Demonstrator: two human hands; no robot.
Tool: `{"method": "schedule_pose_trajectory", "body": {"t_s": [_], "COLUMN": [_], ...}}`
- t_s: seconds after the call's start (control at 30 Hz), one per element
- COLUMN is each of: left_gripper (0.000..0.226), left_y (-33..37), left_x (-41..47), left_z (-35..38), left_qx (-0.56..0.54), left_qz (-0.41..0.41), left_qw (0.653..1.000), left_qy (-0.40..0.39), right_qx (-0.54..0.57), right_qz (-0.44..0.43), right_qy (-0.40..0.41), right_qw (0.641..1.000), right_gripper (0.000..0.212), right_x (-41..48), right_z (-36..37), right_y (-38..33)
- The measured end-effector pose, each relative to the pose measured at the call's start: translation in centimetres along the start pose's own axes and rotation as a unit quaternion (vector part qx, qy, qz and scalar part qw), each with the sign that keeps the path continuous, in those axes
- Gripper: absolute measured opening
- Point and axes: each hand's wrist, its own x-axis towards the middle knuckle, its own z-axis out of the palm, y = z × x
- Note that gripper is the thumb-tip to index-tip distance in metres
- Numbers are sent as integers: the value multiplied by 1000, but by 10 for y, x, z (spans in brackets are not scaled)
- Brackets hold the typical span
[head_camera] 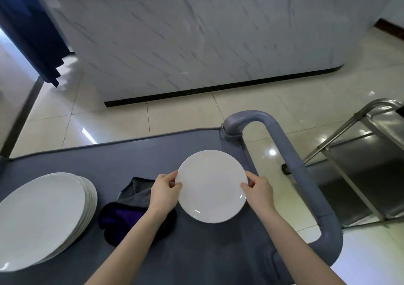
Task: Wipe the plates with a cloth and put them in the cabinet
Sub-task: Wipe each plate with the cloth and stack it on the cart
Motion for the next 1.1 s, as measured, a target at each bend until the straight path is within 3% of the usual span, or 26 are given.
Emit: {"method": "schedule_pose_trajectory", "body": {"t_s": [0.1, 0.2, 0.3, 0.6, 0.83, 0.97, 1.1], "left_gripper": [39, 46, 37, 29, 26, 45, 54], "left_y": [0, 0, -10, -84, -150, -178, -194], "left_x": [-1, -5, -13, -54, -82, -83, -84], "left_z": [-2, -11, -38, -176, -263, -286, -294], "left_qx": [25, 14, -5, -94, -59, -1, -17], "left_qz": [3, 6, 22, 15, -60, -99, -107], "left_qw": [999, 1000, 1000, 977, 948, 949, 958], "left_qy": [-21, -25, 10, 191, 305, 299, 265], "right_qx": [-13, -27, -34, 13, -18, -24, 2], "right_qz": [7, 11, -69, -257, -248, -197, -155], "right_qy": [4, 57, 101, -126, -239, -235, -198], "right_qw": [1000, 998, 992, 958, 939, 951, 968], "right_gripper": [18, 43, 41, 26, 38, 40, 35], "right_x": [0, -10, -26, -83, -127, -138, -145], "right_z": [1, 2, 14, 122, 212, 242, 254], "right_y": [-1, -8, -36, -154, -216, -235, -241]}}
